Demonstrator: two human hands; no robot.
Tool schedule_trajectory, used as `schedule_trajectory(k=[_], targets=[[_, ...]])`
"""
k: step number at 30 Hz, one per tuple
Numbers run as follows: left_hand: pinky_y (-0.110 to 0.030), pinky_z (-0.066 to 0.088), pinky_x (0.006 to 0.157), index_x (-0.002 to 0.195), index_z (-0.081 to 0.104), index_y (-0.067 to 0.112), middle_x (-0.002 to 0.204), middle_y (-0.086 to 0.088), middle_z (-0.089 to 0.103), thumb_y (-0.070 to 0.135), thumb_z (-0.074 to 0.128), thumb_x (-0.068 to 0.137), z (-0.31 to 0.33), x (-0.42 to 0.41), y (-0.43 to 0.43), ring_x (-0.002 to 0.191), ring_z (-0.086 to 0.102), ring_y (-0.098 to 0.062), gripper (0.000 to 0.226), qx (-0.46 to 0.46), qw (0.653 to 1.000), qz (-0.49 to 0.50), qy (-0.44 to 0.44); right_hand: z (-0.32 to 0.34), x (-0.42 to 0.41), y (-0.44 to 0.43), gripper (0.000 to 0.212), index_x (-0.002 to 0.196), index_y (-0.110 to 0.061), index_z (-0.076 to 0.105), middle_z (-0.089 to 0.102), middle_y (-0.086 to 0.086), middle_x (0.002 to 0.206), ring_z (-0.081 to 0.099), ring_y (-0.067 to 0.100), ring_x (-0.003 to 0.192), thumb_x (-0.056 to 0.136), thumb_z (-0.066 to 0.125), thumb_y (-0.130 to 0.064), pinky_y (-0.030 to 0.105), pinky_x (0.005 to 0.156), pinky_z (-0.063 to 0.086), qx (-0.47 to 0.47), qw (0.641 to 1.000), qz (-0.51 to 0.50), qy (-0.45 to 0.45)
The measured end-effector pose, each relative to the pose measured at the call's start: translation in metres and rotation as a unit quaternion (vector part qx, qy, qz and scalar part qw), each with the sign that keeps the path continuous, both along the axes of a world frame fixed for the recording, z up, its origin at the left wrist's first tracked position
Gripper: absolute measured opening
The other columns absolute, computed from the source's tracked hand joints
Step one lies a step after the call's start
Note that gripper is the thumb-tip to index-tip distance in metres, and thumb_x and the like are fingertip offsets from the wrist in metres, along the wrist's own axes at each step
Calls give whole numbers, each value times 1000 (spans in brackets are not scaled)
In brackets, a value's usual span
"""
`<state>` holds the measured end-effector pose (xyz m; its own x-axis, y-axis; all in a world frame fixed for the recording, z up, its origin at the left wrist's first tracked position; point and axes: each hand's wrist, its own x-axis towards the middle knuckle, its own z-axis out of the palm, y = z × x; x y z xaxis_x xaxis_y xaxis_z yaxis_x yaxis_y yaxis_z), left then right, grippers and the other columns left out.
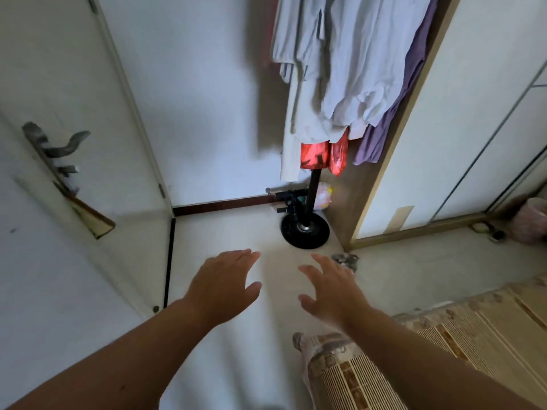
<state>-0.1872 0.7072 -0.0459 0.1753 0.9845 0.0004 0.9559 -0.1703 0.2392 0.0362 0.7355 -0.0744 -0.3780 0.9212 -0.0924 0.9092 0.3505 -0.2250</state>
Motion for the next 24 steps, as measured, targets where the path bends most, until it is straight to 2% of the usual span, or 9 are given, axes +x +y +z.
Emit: schedule_trajectory(k=[7,14,19,24], targets=[[-36,28,111,145,31,29,148,8,41,48,45,89,-10,19,146,136,37,-12,61,6,997,-73,4,-2,20,120,57,138,-36,35,23,-3,154,21,20,141,85,52,-50,49,115,21,27,998,-58,20],[-33,29,109,143,37,30,143,8,47,41,50,88,3,83,301,132,41,-12,57,7,989,-149,-12,-1,65,242,59,139,-38,33,26,-6,152,21,16,141,84,53,-50,48,115,21,5,992,-126,28],[-33,33,104,141,40,27,139,6,51,41,52,86,19,135,393,127,45,-15,58,24,969,-247,-8,5,112,302,57,136,-41,34,23,-7,153,19,15,141,83,53,-48,43,114,16,5,979,-199,38],[-29,28,106,143,37,28,145,6,44,39,49,87,27,205,475,132,38,-12,59,24,944,-328,-17,12,171,351,58,137,-42,31,23,-8,153,21,15,141,84,51,-52,41,114,19,23,957,-288,32]])
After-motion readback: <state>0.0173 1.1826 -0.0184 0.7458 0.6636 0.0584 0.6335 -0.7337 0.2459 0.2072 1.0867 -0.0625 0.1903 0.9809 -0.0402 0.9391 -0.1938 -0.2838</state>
